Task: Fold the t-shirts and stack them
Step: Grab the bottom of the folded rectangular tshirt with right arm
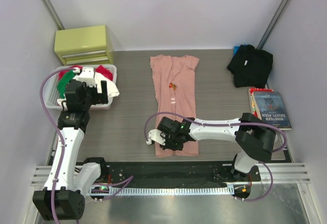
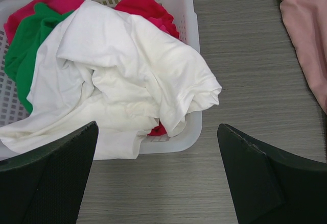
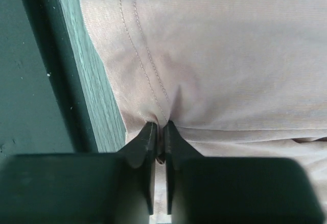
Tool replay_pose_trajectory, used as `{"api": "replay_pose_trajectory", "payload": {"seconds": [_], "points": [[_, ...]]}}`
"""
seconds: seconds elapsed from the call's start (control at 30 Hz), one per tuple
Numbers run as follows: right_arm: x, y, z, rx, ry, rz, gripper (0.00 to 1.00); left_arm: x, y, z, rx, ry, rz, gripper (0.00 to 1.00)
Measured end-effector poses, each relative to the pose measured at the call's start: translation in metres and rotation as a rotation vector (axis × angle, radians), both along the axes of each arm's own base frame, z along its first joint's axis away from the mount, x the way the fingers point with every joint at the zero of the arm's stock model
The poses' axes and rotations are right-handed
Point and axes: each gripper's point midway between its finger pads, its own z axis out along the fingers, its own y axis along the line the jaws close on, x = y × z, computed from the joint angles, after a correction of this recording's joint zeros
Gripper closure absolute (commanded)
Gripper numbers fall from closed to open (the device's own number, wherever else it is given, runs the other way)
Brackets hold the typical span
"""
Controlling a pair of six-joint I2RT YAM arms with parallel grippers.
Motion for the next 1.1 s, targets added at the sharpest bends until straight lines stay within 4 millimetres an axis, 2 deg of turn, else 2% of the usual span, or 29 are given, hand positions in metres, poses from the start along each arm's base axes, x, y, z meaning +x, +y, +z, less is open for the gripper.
{"api": "replay_pose_trajectory", "payload": {"seconds": [0.13, 0.57, 0.8, 0.97, 1.1], "points": [[0.001, 0.002, 0.0, 0.007, -0.002, -0.003, 0.99, 0.0, 0.001, 0.0, 0.002, 0.0, 0.003, 0.0], [0.001, 0.002, 0.001, 0.011, -0.005, -0.003, 0.99, 0.0, 0.002, -0.001, 0.0, 0.004, 0.001, 0.0], [0.006, -0.001, 0.009, 0.024, -0.006, -0.018, 0.99, 0.002, 0.0, -0.004, -0.003, 0.014, -0.007, 0.0], [0.02, 0.008, 0.027, 0.065, -0.032, -0.029, 0.99, 0.002, -0.001, -0.006, -0.007, 0.021, -0.013, 0.0], [0.032, 0.008, 0.032, 0.081, -0.042, -0.051, 0.99, 0.002, -0.002, -0.006, -0.009, 0.021, -0.019, 0.0]]}}
